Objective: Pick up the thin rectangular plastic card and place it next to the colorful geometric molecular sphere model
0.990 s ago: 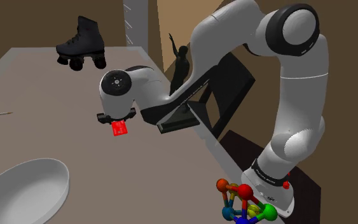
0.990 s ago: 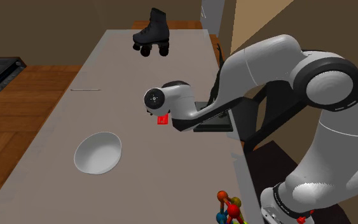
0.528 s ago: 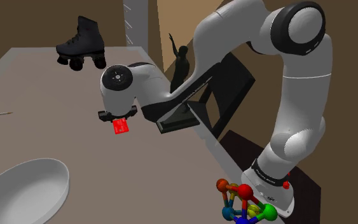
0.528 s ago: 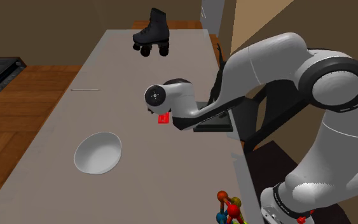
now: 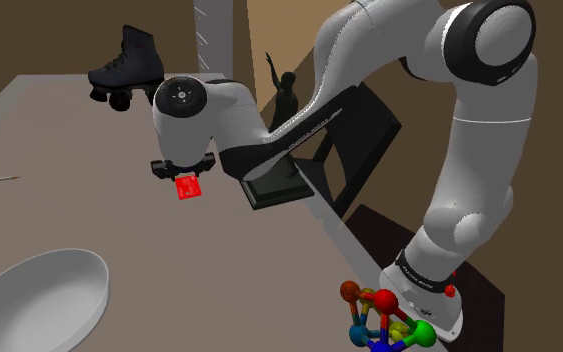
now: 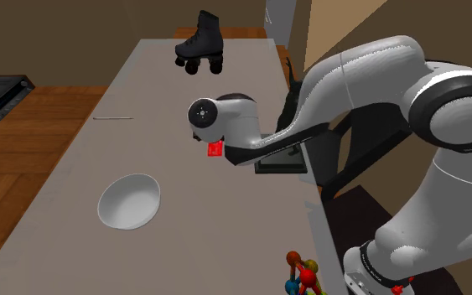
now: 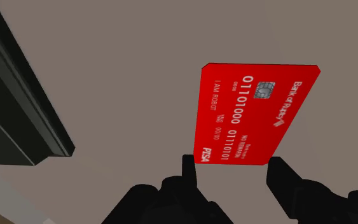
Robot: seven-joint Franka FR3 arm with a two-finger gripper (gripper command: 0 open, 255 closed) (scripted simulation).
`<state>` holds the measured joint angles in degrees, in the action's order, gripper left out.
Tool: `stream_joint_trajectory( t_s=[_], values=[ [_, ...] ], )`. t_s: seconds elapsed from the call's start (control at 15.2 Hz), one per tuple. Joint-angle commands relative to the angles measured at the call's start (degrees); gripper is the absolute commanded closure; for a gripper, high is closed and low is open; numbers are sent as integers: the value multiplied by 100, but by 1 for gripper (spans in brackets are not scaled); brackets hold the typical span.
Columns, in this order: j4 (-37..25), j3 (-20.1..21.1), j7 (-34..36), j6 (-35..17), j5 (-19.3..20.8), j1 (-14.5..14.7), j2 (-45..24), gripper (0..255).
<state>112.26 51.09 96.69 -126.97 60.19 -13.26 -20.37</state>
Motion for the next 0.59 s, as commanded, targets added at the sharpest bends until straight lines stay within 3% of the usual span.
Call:
stream_joint_trajectory(
  t_s=[0.0, 0.53],
  values=[
    [-32, 76, -147, 49, -166, -67, 117, 255],
    [-218, 304, -644, 256, -705, -266, 480, 255]
  ],
)
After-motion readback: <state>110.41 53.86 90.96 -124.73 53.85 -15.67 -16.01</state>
